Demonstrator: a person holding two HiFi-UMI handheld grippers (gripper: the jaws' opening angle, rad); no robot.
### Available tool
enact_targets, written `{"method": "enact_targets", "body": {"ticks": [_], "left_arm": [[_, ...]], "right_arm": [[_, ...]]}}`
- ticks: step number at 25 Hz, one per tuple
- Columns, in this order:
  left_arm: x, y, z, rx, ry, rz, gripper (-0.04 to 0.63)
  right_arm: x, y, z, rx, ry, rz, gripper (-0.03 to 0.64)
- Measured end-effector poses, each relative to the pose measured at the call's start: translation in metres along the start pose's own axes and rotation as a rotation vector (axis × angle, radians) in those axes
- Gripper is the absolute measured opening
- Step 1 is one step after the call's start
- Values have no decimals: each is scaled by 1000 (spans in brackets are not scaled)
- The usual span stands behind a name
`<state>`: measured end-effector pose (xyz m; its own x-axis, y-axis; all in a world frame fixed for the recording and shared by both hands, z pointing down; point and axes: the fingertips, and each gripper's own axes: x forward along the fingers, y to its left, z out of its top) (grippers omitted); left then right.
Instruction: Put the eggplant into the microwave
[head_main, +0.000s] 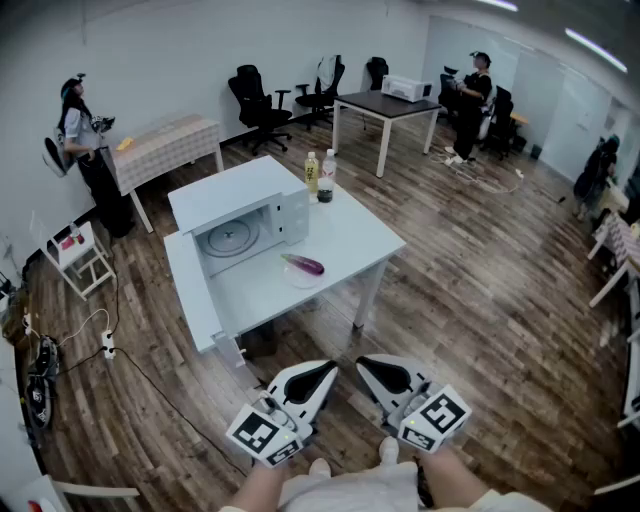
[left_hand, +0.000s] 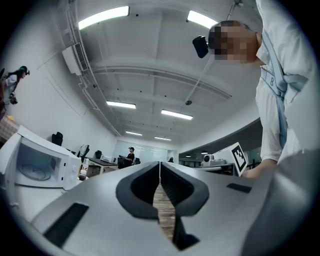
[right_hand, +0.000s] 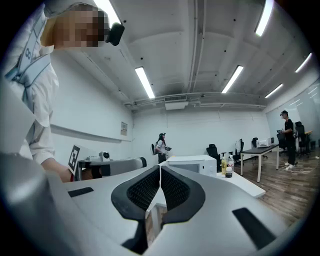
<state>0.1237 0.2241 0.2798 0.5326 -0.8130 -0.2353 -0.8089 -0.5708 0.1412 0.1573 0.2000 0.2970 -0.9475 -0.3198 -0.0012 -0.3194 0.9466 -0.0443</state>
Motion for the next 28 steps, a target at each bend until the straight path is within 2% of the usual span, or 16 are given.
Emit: {"method": "enact_targets", "body": {"ticks": [24, 28], "left_arm": [[3, 8, -8, -23, 16, -2, 9], [3, 11, -7, -33, 19, -6, 9]], "right_arm": [[8, -9, -7, 14, 5, -9, 37], [8, -12, -2, 70, -30, -11, 38]]}}
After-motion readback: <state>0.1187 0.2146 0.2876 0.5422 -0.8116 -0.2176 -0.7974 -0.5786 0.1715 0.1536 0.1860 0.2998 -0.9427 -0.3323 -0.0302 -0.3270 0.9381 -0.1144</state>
